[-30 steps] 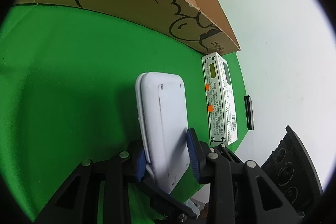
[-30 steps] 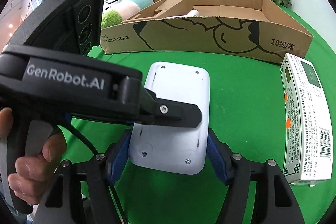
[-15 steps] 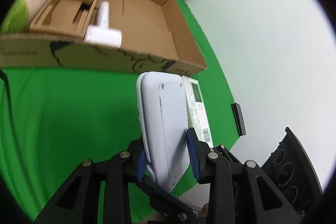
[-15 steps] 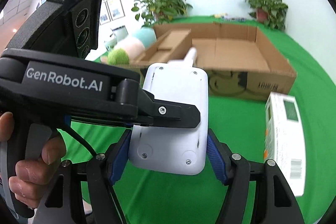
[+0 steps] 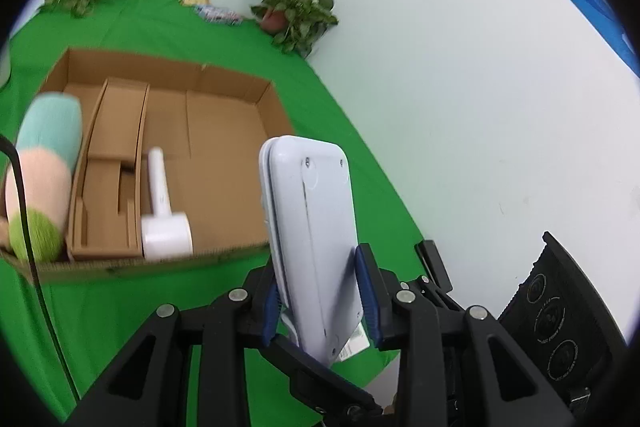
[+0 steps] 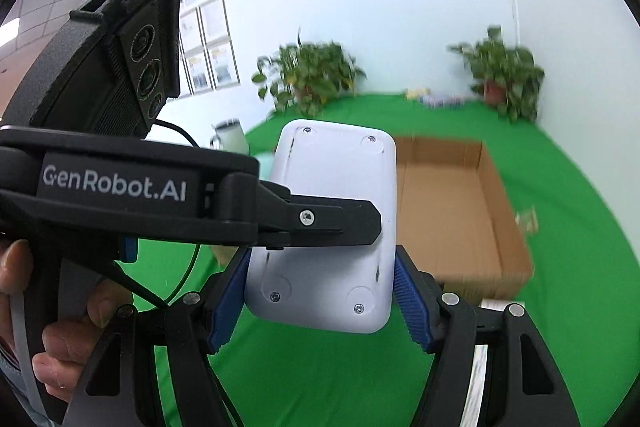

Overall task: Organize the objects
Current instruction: 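Lift the white device with the right gripper and carry it over the box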

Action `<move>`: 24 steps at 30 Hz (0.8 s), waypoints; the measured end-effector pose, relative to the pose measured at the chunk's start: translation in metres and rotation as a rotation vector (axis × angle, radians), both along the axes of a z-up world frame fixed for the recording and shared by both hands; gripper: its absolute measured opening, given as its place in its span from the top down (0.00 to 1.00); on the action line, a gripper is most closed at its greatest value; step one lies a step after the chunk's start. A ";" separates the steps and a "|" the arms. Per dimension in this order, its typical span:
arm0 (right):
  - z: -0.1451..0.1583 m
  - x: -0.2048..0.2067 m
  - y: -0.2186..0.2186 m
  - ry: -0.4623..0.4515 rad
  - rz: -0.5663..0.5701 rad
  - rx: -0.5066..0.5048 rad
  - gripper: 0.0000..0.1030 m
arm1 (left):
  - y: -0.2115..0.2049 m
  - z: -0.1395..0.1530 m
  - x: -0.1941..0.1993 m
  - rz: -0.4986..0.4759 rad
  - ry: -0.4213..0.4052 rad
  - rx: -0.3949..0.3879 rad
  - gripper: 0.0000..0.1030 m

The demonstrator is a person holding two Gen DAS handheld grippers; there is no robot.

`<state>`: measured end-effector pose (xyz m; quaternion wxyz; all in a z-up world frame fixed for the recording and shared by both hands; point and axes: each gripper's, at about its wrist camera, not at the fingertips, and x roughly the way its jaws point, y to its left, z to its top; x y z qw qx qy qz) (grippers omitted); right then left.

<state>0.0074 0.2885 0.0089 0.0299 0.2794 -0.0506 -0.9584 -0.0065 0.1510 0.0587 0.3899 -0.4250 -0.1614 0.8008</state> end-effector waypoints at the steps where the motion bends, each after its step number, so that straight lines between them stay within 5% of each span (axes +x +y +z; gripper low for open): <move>1: 0.008 -0.003 0.001 0.014 -0.001 0.004 0.37 | -0.001 0.015 -0.006 -0.001 0.017 -0.001 0.69; 7: 0.049 -0.029 0.009 0.081 0.001 0.020 0.36 | 0.003 0.059 -0.042 0.001 0.088 -0.004 0.69; 14: 0.078 -0.067 0.022 0.090 -0.001 0.017 0.37 | 0.012 0.079 -0.077 -0.015 0.104 -0.021 0.69; 24: 0.060 -0.125 0.050 -0.056 -0.017 -0.045 0.37 | 0.035 0.034 -0.132 -0.047 -0.013 -0.057 0.69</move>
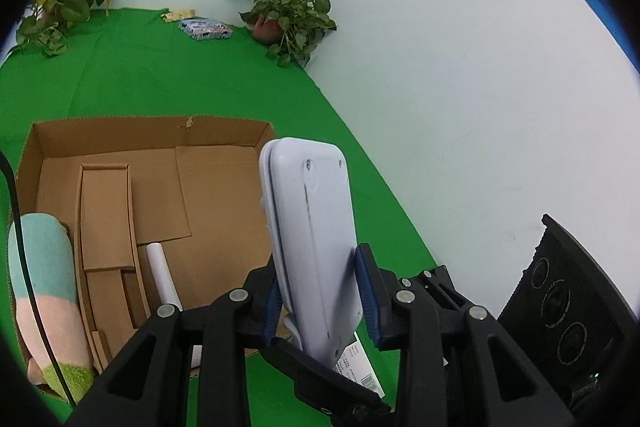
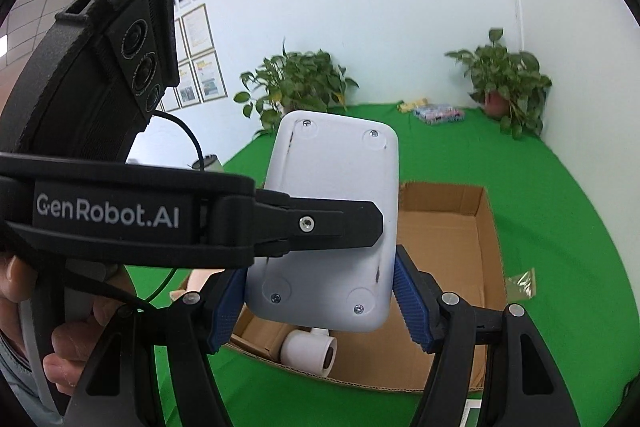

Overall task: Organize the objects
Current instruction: 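Lift the white device with the right gripper and carry it over the box, then lower the device into the box beside the fan and open the right gripper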

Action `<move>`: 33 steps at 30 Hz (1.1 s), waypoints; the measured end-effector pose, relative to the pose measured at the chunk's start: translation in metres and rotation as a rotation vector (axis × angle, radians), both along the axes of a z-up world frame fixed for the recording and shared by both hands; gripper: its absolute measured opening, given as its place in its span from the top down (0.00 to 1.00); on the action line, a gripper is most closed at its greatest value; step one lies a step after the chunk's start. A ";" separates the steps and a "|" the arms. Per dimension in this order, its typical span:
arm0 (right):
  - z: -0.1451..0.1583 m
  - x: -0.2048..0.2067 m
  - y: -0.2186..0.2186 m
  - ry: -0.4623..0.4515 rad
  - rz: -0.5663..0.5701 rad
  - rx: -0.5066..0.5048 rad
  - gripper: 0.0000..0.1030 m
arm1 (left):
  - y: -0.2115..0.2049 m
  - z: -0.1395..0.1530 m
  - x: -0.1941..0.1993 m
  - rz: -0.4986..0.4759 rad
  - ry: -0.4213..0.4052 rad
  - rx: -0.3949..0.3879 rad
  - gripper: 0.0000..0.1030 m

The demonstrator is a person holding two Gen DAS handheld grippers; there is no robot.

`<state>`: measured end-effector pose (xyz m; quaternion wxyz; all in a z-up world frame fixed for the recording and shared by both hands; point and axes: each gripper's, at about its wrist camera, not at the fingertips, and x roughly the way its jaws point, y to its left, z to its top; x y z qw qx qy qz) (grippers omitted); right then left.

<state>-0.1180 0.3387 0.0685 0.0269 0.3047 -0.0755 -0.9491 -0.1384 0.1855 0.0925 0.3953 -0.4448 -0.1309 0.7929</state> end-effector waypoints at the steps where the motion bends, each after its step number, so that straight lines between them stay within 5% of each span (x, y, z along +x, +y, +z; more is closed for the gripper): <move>1: -0.007 -0.006 0.003 -0.019 0.000 -0.009 0.37 | 0.001 -0.009 -0.005 0.001 -0.019 -0.003 0.69; 17: -0.149 -0.057 0.032 -0.283 -0.015 -0.187 0.37 | 0.023 -0.148 -0.052 0.016 -0.293 -0.109 0.69; 25: -0.185 -0.063 0.047 -0.377 -0.015 -0.241 0.37 | 0.031 -0.177 -0.057 0.036 -0.375 -0.148 0.67; 33: -0.198 -0.066 0.052 -0.444 -0.030 -0.282 0.38 | 0.028 -0.183 -0.060 0.104 -0.411 -0.280 0.63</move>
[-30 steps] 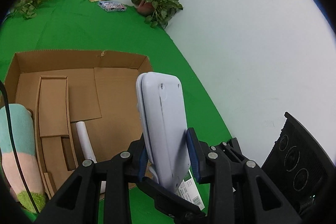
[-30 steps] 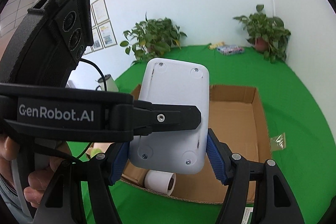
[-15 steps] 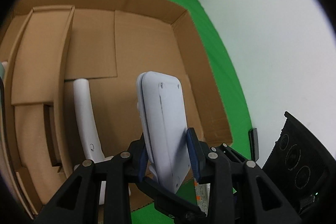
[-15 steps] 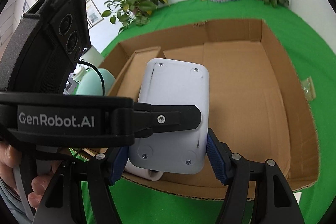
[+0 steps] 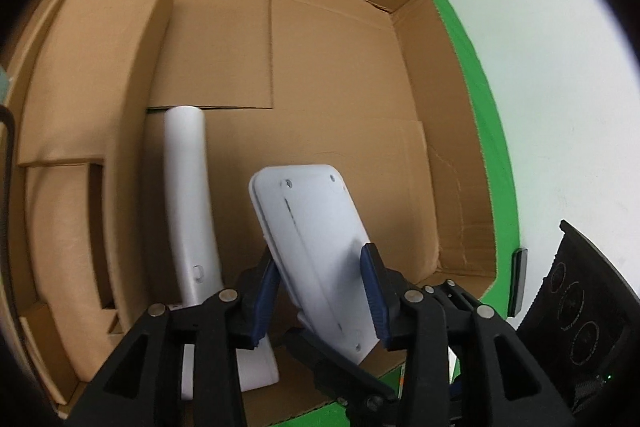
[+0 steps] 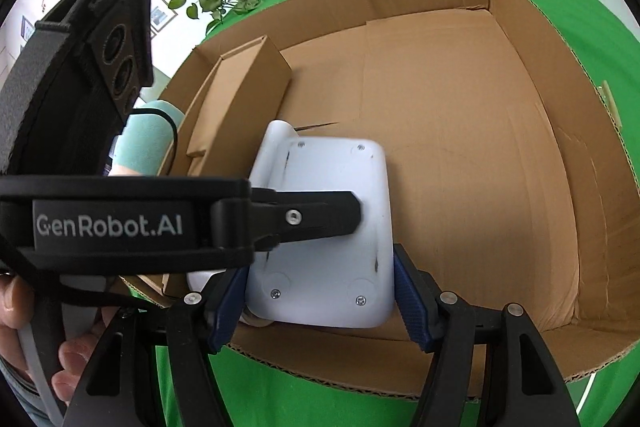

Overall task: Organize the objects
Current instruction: 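Lower the device into the box beside the fan and open the right gripper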

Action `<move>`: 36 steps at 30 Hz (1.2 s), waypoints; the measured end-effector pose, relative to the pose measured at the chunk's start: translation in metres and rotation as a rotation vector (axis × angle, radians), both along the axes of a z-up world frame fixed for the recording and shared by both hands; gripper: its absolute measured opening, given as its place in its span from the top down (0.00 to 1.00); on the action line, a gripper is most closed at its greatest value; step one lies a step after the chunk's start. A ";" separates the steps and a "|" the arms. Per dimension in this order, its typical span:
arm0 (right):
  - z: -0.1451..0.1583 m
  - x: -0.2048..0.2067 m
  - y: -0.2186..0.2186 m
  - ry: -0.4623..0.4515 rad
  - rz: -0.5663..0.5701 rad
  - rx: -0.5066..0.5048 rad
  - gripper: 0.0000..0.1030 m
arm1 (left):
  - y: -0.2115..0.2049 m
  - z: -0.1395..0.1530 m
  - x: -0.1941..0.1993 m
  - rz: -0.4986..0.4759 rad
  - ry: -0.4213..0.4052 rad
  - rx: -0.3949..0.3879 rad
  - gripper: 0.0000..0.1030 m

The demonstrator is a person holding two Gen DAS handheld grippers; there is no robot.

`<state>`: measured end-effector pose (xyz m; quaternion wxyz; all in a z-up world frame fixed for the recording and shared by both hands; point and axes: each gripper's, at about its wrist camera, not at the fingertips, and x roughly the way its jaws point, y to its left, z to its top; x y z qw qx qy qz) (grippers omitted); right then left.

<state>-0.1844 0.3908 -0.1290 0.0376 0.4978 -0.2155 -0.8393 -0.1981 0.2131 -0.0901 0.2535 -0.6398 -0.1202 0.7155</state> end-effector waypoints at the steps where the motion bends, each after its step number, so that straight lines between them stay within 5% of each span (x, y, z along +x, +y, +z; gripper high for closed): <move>1: 0.000 -0.001 0.000 -0.006 -0.001 0.001 0.38 | -0.003 0.004 0.001 0.010 0.013 -0.025 0.63; 10: -0.004 -0.008 -0.011 -0.096 0.011 0.058 0.36 | -0.063 0.053 0.032 0.075 0.173 -0.025 0.61; 13: 0.003 -0.005 -0.011 -0.077 0.007 0.022 0.36 | -0.087 0.056 0.042 0.113 0.249 -0.136 0.61; 18: 0.017 -0.006 -0.015 -0.042 0.015 0.071 0.39 | -0.115 0.039 0.052 0.124 0.239 -0.221 0.61; 21: 0.010 -0.009 -0.017 -0.075 0.011 0.092 0.63 | -0.111 0.036 0.061 0.117 0.242 -0.234 0.61; 30: 0.007 -0.011 -0.031 -0.078 0.024 0.067 0.67 | -0.106 0.032 0.076 0.157 0.212 -0.198 0.61; 32: 0.015 -0.005 -0.030 -0.048 -0.011 0.118 0.64 | -0.109 0.031 0.080 0.161 0.206 -0.200 0.61; 36: 0.043 0.016 -0.030 0.060 -0.062 0.235 0.16 | -0.104 0.033 0.080 0.152 0.230 -0.224 0.61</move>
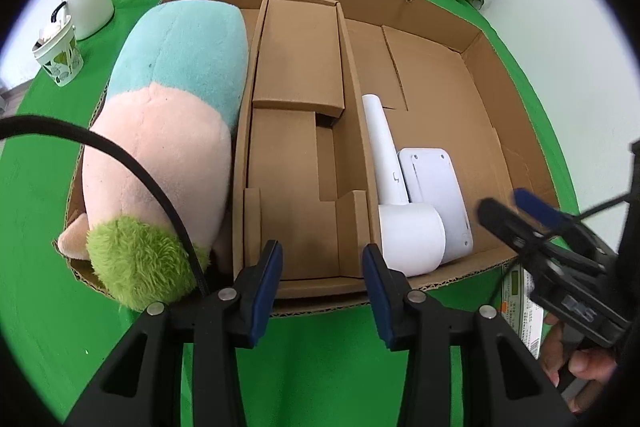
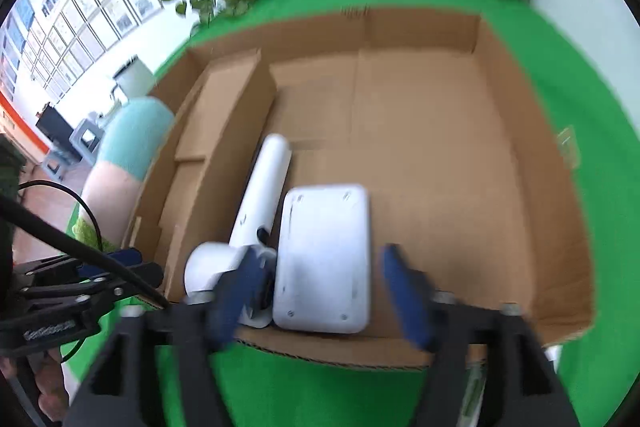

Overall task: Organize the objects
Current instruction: 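Lower the device into the box beside the fan and open the right gripper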

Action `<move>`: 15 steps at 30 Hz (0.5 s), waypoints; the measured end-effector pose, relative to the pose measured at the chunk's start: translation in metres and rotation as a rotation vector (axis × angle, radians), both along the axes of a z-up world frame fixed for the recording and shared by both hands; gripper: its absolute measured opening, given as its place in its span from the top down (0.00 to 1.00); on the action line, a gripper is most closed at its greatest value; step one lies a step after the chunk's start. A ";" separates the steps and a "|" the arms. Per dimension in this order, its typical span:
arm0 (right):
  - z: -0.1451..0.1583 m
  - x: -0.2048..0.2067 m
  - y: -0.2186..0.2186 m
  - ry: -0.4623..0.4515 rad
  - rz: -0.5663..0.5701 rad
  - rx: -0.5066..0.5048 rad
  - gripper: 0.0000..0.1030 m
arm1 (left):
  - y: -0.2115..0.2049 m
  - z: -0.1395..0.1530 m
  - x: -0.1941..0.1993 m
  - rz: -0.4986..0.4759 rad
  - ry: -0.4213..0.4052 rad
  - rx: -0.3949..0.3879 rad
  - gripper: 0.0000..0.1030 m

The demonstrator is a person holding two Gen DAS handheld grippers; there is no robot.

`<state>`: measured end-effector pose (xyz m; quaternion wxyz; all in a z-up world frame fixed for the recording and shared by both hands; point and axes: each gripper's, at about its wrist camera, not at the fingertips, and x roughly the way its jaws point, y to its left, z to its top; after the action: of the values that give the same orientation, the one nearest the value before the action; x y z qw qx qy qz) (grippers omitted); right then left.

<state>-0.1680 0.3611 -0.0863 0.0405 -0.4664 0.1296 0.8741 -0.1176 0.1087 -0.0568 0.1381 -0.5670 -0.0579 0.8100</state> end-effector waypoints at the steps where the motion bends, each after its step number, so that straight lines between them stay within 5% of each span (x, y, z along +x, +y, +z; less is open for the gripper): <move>1: 0.008 0.008 -0.001 0.035 -0.012 0.026 0.08 | 0.000 0.002 0.001 0.001 0.016 -0.004 0.61; 6: 0.036 0.054 -0.011 0.245 -0.110 0.172 0.00 | 0.005 0.024 0.022 0.037 0.209 -0.060 0.58; 11: 0.039 0.088 -0.028 0.317 -0.132 0.236 0.00 | 0.014 0.059 0.074 0.124 0.542 -0.233 0.19; 15: 0.046 0.111 -0.038 0.349 -0.137 0.233 0.00 | 0.026 0.065 0.107 0.148 0.660 -0.315 0.19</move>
<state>-0.0569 0.3230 -0.0407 0.1306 -0.2902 0.0641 0.9459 -0.0103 0.1347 0.0085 0.0015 -0.2837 0.0745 0.9560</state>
